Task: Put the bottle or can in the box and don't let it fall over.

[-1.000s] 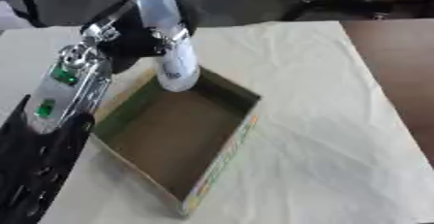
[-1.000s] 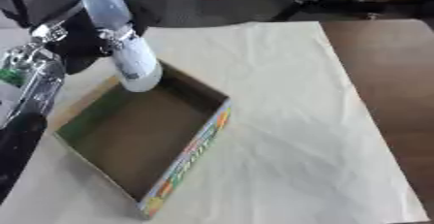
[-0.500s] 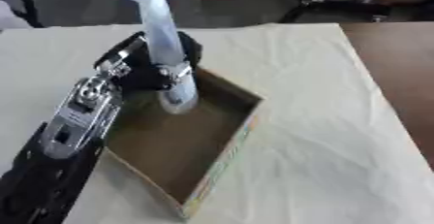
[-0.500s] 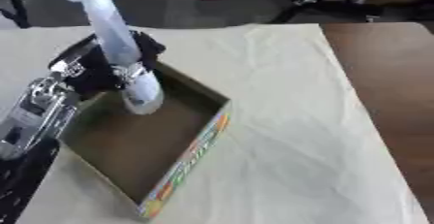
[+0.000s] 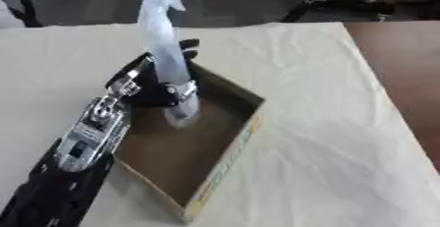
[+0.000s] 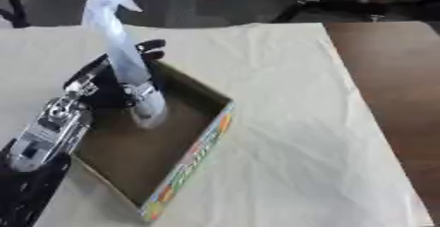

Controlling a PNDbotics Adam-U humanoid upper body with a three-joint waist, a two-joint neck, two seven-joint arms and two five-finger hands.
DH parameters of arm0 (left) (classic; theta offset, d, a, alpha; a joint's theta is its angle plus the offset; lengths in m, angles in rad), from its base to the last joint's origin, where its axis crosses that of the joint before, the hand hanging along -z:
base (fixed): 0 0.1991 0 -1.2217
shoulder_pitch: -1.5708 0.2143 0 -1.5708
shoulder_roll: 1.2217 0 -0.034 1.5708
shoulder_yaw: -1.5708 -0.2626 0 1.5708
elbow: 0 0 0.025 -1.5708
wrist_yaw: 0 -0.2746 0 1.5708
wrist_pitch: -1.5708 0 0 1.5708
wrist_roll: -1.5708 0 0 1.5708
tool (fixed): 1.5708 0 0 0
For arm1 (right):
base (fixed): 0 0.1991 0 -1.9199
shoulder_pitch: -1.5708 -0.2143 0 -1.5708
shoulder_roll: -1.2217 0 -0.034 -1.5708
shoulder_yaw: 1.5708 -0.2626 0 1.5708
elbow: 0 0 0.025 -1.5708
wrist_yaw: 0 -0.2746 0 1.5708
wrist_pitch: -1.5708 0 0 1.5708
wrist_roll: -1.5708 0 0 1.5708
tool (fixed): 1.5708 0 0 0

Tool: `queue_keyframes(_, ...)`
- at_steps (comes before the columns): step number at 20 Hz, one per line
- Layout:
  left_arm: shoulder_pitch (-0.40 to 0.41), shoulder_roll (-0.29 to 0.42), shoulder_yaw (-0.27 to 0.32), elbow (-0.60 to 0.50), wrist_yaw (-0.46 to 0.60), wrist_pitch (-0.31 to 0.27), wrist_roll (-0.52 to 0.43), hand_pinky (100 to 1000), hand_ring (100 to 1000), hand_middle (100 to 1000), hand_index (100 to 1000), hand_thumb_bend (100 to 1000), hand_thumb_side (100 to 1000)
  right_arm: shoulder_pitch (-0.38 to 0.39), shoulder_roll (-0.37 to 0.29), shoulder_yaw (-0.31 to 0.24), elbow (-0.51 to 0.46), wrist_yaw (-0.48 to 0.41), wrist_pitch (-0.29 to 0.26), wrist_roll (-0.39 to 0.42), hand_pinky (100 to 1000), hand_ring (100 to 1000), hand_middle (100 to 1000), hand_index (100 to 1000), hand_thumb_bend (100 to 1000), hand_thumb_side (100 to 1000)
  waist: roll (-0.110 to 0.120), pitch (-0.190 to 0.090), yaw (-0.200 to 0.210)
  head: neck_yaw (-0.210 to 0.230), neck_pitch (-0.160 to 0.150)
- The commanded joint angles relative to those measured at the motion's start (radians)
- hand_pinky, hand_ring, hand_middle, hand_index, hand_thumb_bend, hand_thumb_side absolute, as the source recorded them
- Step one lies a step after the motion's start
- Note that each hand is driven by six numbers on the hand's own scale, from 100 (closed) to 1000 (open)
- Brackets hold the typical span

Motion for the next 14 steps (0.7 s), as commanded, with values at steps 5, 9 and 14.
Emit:
queue_keyframes(5, -0.009, 0.041, 0.008, -0.030, -0.211, -0.096, -0.098, 1000, 1000, 1000, 824, 1000, 445, -0.003, -0.017, -0.008, -0.023, 0.005, -0.002, 0.001, 979, 1000, 1000, 812, 100, 512, -0.002, -0.017, 0.002, -0.008, -0.006)
queue_keyframes(9, -0.004, 0.053, 0.021, -0.024, -0.252, -0.097, -0.116, 1000, 1000, 1000, 813, 979, 397, 0.000, -0.018, -0.008, -0.023, 0.005, -0.003, 0.001, 979, 1000, 1000, 812, 100, 512, -0.001, -0.020, 0.005, -0.011, -0.003)
queue_keyframes(14, 0.016, 0.079, 0.051, -0.043, -0.214, -0.063, -0.105, 1000, 1000, 1000, 800, 887, 359, 0.007, -0.020, -0.010, -0.023, 0.008, -0.003, -0.001, 979, 1000, 1000, 813, 100, 510, 0.002, -0.025, 0.009, -0.018, 0.001)
